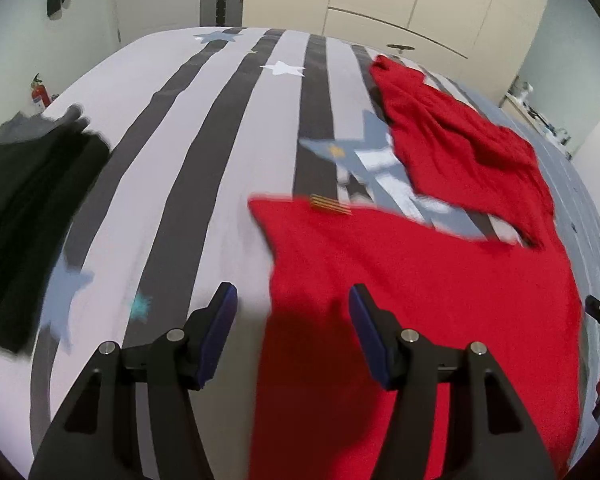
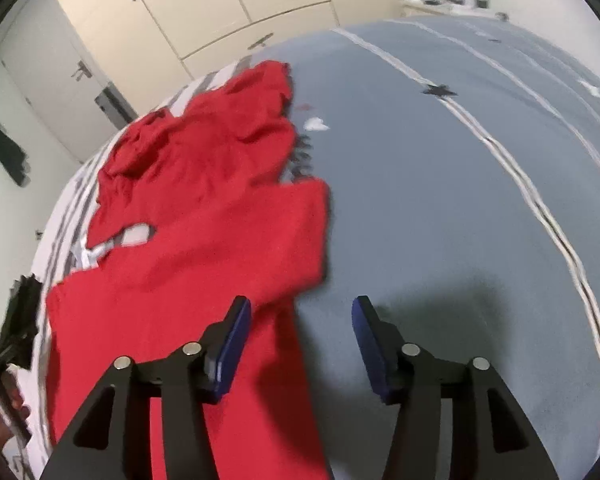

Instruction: Fold clothes

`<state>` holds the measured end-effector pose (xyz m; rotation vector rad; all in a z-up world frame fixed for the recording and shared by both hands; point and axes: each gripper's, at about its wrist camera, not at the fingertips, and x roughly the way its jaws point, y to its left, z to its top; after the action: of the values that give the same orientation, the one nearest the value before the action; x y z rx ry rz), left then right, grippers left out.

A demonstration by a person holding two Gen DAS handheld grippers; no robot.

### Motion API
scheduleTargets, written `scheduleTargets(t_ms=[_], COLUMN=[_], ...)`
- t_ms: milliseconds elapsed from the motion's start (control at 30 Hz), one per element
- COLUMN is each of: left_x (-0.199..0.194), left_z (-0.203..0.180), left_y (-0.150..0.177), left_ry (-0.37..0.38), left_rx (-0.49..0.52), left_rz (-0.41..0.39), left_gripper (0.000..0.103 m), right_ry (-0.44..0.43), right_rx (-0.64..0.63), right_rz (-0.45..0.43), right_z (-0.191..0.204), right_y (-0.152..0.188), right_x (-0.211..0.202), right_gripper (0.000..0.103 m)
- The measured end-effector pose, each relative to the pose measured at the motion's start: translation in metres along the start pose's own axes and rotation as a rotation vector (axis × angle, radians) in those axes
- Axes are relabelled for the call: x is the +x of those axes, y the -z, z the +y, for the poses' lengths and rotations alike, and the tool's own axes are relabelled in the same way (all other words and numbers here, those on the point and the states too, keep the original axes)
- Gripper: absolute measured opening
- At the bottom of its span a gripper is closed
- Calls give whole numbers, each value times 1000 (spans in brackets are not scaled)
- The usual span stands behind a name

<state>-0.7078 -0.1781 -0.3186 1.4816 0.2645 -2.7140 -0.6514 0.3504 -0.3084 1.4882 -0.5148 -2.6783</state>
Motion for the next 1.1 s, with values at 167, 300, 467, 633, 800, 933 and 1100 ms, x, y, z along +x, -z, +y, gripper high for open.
scheduleTargets(t_ms=[167,300,467,633,800,933,1100], left_x=[40,60,66,62,50,26,-15], left_z=[6,12,5,-13,-6,-4,1], left_y=[-26,-33,-37,-38,-54,-75,-76], left_ry=[-70,-81,-76,-34,-28,7,73], left_rx=[8,21,88,159,93,94,116], left_rz=[33,62,58,52,15,-18,-52], left_gripper=[55,55,43,7,7,7,7], right_ry=[-1,16,14,14,-20,-54,-111], right_rx=[-1,5,-7,-83,-79,-112,-181], right_rz=[33,66,61,69,45,10,-15], right_z=[1,-4,-4,6,10,18,29], right_y=[-23,-28,-37,-42,-53,-69,-79], right_x=[32,52,65,68,59,39,3], right_gripper=[49,49,52,26,4,4,4])
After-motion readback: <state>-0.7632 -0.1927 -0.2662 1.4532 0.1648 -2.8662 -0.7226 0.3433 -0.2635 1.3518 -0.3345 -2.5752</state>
